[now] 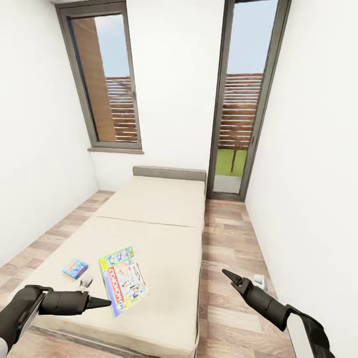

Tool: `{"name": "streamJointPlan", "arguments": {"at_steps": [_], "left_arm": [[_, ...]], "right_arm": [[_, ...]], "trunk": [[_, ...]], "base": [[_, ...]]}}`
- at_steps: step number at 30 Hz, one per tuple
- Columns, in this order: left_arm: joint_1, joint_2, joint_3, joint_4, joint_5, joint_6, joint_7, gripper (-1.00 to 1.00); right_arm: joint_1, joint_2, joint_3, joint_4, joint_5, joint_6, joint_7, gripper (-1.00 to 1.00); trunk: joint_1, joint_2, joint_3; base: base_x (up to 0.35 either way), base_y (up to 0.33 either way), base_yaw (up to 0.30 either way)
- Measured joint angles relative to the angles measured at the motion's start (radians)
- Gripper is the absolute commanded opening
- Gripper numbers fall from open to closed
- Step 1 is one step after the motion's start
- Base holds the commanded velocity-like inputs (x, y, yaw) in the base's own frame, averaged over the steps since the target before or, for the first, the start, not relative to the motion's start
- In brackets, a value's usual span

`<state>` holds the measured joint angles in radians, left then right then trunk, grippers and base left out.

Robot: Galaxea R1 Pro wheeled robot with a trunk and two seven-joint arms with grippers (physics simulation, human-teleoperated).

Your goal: Put all the toys in the child's room - the three board games (two on the bed and one on the table), the two jigsaw puzzles on the table, and the tennis ball on the table - inside the toy box on the table in the child's room.

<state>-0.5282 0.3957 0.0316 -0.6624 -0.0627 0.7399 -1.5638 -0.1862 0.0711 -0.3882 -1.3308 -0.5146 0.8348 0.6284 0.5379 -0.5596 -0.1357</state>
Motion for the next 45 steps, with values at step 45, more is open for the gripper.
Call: {"name": "streamJointPlan", "arguments": {"at_steps": [45], "left_arm": [[0.002, 0.013, -0.01, -0.095, -0.002, -0.127, 0.0, -1.0]], "right_arm": [[-0.001, -0.005, 0.069, 0.019, 0.007, -0.016, -0.001, 1.0]], "trunk": [[-0.089, 0.162, 0.073]], "base": [[0.0, 0.0, 0.29]]}}
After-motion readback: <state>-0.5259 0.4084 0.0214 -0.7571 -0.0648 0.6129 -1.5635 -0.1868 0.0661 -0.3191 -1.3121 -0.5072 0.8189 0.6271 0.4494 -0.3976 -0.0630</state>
